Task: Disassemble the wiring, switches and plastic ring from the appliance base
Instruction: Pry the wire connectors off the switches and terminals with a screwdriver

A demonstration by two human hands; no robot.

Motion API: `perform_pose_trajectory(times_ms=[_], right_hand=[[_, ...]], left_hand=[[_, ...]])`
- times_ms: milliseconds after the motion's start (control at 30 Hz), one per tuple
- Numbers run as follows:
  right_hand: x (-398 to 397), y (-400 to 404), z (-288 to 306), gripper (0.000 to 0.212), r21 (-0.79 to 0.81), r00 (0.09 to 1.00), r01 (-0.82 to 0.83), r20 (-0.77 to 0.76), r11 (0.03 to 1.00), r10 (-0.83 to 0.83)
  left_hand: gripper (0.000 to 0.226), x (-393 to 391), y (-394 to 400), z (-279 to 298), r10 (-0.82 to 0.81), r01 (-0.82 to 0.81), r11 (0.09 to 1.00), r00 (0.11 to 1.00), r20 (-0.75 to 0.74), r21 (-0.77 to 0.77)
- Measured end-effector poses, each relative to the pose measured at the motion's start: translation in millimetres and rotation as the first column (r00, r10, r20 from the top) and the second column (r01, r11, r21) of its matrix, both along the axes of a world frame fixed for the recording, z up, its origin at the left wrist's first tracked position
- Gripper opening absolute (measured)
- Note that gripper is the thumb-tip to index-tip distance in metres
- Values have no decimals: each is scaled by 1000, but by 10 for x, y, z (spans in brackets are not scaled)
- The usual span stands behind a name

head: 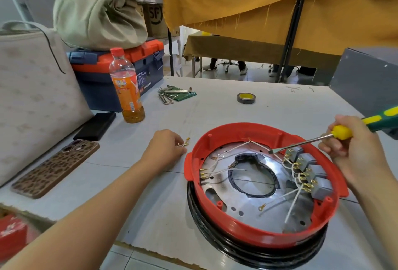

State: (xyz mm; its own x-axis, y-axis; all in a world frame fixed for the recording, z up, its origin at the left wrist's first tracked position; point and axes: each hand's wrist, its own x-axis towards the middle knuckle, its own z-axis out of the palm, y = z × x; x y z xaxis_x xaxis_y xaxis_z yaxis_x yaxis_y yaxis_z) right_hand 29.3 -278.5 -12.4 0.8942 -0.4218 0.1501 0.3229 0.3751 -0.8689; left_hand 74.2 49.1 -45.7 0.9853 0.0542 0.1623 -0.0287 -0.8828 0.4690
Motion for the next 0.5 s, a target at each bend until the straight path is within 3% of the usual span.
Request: perform_pose_trajectory(times_ms=[400, 500], right_hand=[[-19, 15, 21, 26, 12, 1000, 5, -7, 1000, -5], [-21, 20, 45, 27, -9, 1000, 3, 5, 1000, -3]], left_hand=[[29, 114, 55, 13, -5, 10, 999, 995, 104, -45], [23, 53, -14, 223, -112, 128, 990, 970, 217, -61]])
